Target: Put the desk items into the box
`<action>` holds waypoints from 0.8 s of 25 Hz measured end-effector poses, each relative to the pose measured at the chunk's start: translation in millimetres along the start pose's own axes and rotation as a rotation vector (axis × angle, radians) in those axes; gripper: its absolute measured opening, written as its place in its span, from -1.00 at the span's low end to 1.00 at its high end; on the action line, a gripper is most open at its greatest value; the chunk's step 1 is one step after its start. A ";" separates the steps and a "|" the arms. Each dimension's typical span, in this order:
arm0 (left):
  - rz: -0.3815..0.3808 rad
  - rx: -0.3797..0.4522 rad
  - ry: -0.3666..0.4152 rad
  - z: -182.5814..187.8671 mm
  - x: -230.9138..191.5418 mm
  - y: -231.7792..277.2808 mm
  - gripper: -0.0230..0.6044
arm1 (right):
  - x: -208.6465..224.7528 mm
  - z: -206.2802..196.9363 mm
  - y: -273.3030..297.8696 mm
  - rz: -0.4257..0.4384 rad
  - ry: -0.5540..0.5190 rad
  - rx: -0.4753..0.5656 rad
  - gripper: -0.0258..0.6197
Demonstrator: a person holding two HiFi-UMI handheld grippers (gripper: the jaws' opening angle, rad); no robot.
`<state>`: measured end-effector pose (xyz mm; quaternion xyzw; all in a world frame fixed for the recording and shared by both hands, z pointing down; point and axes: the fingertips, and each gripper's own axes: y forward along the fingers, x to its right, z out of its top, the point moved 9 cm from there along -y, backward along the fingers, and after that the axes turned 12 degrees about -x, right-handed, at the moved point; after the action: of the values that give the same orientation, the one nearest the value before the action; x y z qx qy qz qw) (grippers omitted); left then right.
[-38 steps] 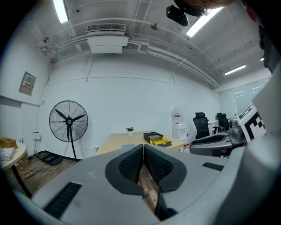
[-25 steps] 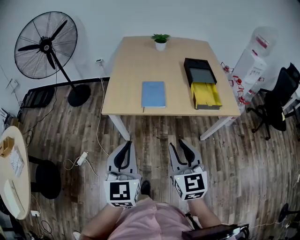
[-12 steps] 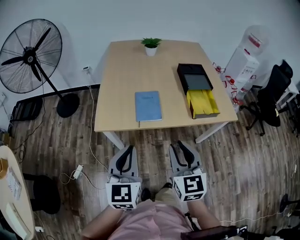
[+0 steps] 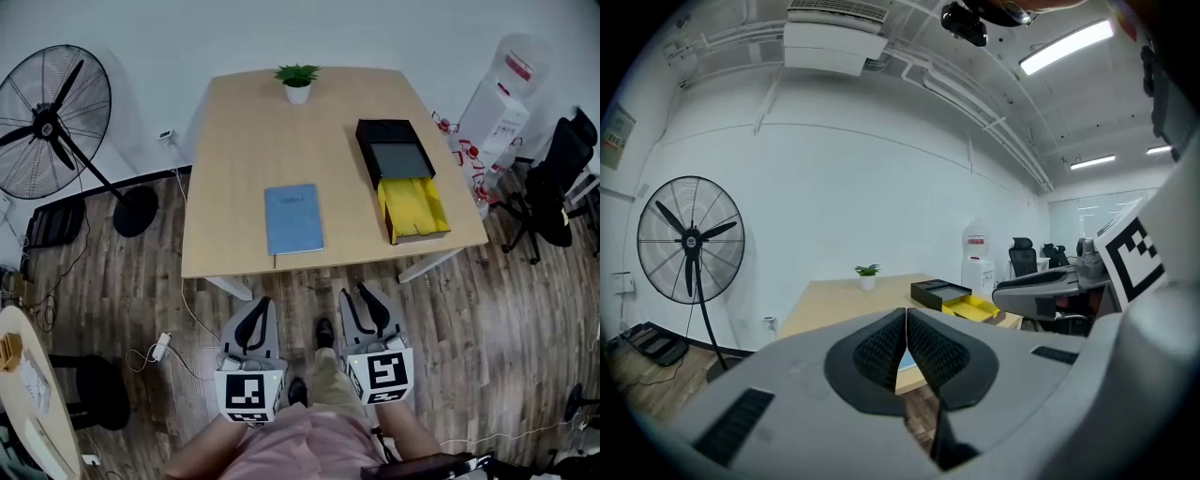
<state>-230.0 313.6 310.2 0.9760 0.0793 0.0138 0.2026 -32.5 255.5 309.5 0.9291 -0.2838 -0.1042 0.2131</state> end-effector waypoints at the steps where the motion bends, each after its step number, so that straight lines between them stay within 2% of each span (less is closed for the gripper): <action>1: 0.004 -0.010 0.001 1.4 -1.6 8.6 -0.88 | 4.4 0.9 8.8 0.009 0.003 -0.004 -0.60; 7: 0.043 -0.067 0.010 20.5 -10.4 69.5 -0.88 | 37.9 14.0 71.4 0.084 0.022 -0.023 -0.60; 13: 0.105 -0.115 0.021 45.5 -17.9 127.0 -0.89 | 63.8 35.7 131.6 0.203 0.016 -0.040 -0.60; 20: 0.175 -0.121 0.008 74.9 -26.4 176.6 -0.89 | 80.1 62.4 192.6 0.328 -0.033 -0.034 -0.60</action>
<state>-225.3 120.0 311.8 0.9650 -0.0066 0.0399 0.2589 -79.7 44.5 336.0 0.8648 -0.4333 -0.0882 0.2381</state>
